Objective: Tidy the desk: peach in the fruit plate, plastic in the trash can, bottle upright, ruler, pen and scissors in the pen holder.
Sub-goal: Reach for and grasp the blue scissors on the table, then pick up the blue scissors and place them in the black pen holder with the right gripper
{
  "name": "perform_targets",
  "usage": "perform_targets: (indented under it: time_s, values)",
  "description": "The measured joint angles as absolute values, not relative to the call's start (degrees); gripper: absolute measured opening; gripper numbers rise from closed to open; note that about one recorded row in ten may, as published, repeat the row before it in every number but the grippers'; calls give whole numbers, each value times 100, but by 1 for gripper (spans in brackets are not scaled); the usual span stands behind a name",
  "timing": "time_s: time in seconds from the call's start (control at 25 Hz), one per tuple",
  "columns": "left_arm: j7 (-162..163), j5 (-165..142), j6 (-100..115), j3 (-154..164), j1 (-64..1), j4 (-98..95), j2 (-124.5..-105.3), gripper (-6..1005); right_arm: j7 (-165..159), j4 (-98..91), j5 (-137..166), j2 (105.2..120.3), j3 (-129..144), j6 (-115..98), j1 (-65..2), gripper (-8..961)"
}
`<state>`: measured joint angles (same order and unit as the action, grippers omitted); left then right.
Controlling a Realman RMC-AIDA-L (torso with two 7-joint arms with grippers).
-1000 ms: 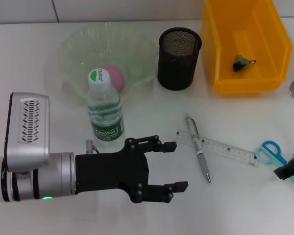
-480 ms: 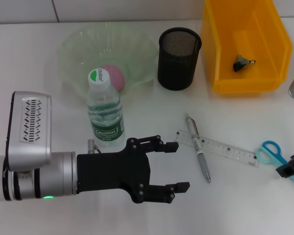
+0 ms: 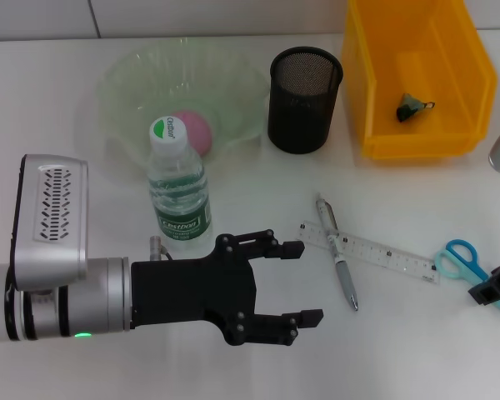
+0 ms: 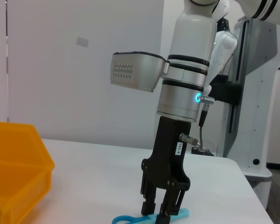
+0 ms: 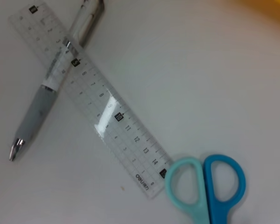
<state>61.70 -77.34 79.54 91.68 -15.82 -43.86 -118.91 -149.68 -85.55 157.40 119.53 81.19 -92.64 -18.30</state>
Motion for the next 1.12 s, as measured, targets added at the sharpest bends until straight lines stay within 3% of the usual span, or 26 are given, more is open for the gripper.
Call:
perform_targets:
  time_s: [0.44,0.68,0.96,1.12]
  values:
    - [6170,-7734,7954,9167,-1572,-4385,-11891,813,-14968,-8499,15740,11954,8198,-9209,-1829,425]
    - [6170,-7734,7956,9167,-1575,-4386,-11891,813,-14967,-8731,15672,11953,8133,-9169,-1733,228]
    - [6170,-7735,7980,9166,-1573,-4386,-11891,813,-14763,-9669,14708,11947,7281,-9081,-1497,227]
    - [6170,-7734,7979,9167,-1573,-4385,-11891,813,-13583,-9554,12421,11943,6183,-8313,-1250,233]
